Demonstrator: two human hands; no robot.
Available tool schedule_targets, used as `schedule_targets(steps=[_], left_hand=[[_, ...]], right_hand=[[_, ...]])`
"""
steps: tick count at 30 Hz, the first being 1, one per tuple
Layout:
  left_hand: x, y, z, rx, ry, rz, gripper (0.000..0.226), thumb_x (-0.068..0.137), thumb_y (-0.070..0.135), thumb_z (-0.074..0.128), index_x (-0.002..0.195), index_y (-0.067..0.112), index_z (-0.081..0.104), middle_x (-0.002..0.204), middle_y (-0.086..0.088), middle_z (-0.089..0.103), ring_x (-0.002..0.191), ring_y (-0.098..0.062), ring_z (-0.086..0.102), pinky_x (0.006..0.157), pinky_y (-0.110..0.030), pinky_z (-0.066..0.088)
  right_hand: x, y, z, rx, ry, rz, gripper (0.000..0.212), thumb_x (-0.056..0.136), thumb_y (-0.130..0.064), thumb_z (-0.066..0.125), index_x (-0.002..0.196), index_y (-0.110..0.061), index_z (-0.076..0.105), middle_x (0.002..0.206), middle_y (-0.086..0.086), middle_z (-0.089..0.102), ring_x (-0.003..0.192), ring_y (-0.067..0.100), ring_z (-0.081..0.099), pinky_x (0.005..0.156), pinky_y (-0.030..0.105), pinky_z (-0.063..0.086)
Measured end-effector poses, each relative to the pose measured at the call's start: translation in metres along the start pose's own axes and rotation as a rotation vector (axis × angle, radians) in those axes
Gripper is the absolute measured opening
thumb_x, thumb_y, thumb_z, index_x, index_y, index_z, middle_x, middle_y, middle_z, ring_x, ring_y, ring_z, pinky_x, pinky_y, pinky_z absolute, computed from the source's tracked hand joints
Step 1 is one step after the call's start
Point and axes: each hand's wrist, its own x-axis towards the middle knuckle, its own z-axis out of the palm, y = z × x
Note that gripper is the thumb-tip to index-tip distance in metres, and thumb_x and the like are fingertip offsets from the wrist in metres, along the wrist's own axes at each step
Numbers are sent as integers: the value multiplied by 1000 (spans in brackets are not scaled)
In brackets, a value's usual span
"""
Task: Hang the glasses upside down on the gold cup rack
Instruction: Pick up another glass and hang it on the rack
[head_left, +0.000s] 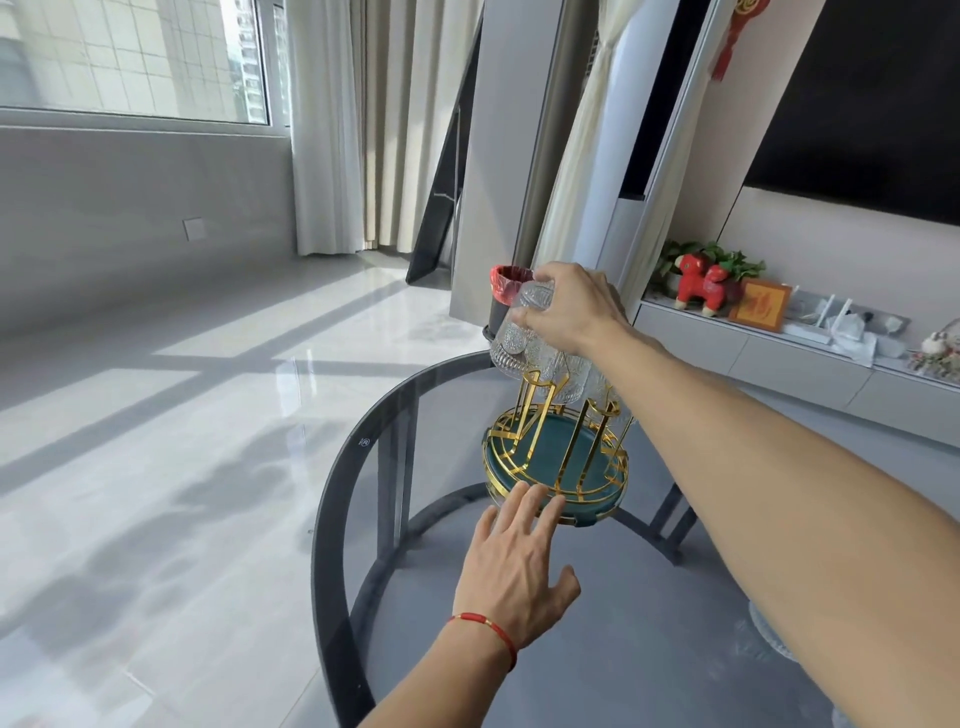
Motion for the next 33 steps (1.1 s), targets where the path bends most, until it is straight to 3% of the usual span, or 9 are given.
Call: schedule_targets(steps=[5,10,14,18,23,27,30,33], left_hand=[[0,0,-1,7,-3,3,74,89,55,44,155,23,32,161,-4,38,154,-28,25,124,-46,28],[0,0,-2,5,-10,1,74,89,54,46,154,23,32,160,-4,38,154,-27,25,123,-45,29],[0,0,-2,8,3,11,73,88,54,46,153,23,34,157,-2,40,152,-26,28,123,-44,32],[0,0,-4,1,9,14,73,88,55,46,153,24,34,157,-2,41,152,-25,29,122,-45,33],[0,3,-6,58,-32,0,74,92,53,47,157,22,29,162,-3,34,155,-25,20,124,-43,30],[0,15,-15,87,-76,-18,74,93,45,52,158,19,25,164,-5,29,153,-25,23,117,-45,36],[-2,33,-24,74,-41,5,65,92,37,59,150,17,38,155,-7,40,141,-28,39,108,-44,43],[-5,62,-31,-42,11,74,54,87,26,66,138,14,53,140,-12,54,128,-35,50,100,-51,48]], right_hand=[[-8,3,19,-144,-67,-37,69,82,-51,79,141,-22,59,134,8,69,122,32,62,102,42,46],[-12,1,25,-321,-97,-57,67,81,-55,79,139,-26,59,124,4,73,116,28,67,105,41,33],[-8,-4,23,-414,-188,-30,61,87,-54,73,141,-28,60,127,5,71,120,30,64,108,44,29],[-11,-5,18,-481,-273,-52,49,98,-47,54,143,-27,58,137,6,66,131,32,55,115,52,23],[-66,11,11,-255,-56,-162,45,100,-34,50,142,-22,61,151,6,56,151,27,35,128,58,6],[-157,36,3,-70,17,-160,42,96,-27,57,136,-20,67,152,5,55,147,24,40,123,45,20],[-229,55,-8,41,-21,-66,38,94,-23,60,130,-20,71,152,4,55,141,23,46,119,39,29],[-293,79,-28,90,89,14,33,90,-19,63,121,-19,74,142,3,61,132,22,53,115,35,38]])
